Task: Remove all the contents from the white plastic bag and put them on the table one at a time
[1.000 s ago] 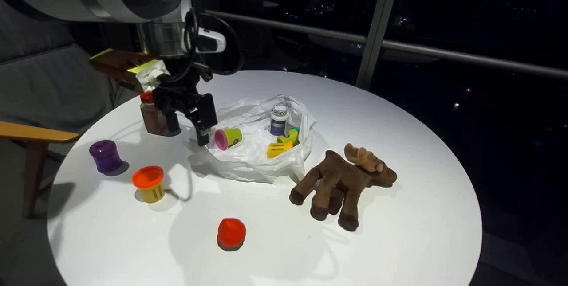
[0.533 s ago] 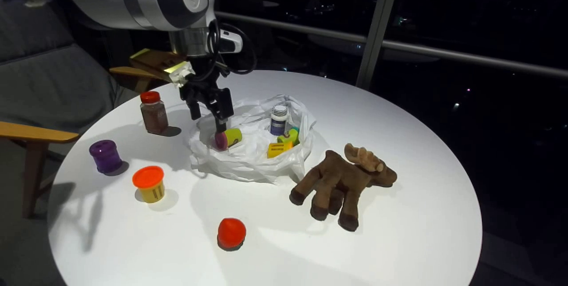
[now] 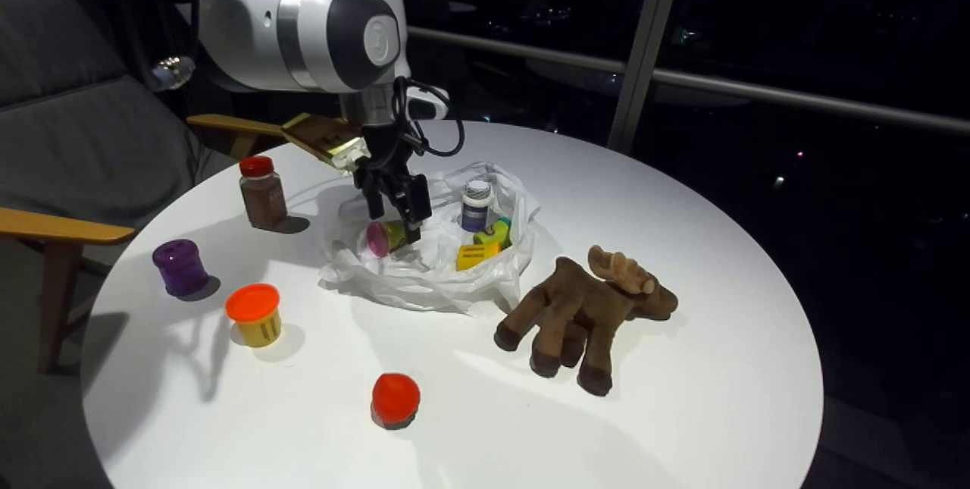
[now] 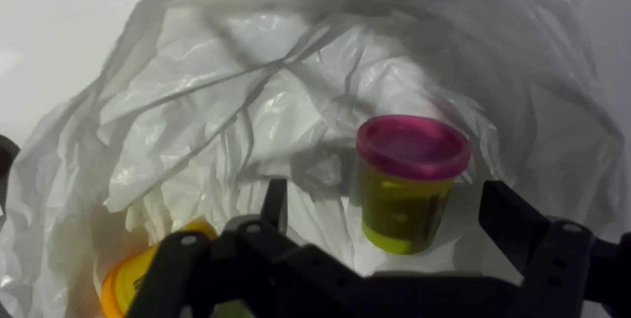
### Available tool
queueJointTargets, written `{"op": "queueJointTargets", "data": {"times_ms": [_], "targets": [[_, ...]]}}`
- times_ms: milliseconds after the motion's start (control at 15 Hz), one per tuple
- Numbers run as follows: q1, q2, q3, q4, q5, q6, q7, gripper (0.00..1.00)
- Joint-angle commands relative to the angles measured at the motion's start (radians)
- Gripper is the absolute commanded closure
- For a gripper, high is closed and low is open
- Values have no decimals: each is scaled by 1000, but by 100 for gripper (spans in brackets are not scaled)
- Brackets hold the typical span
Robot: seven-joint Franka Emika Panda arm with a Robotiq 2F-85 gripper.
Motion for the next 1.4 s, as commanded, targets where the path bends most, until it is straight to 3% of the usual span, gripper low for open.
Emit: {"op": "queueJointTargets", "data": {"times_ms": [0,67,133,267,667,1067,1333], "targets": [[-2,40,-7,67,28,-35,6,0],[-9,45,3,72,34,-43,-8,2],[-15,52,12,79,41,-52,-20,21],[-22,63,28,91,55,-74,-41,30],[-20,32,25,73,67,-79,-38,77],[0,-110,-48,-44,27,-73,18,77],[-10,-292,-71,-236,-7,-87,3,77]]}}
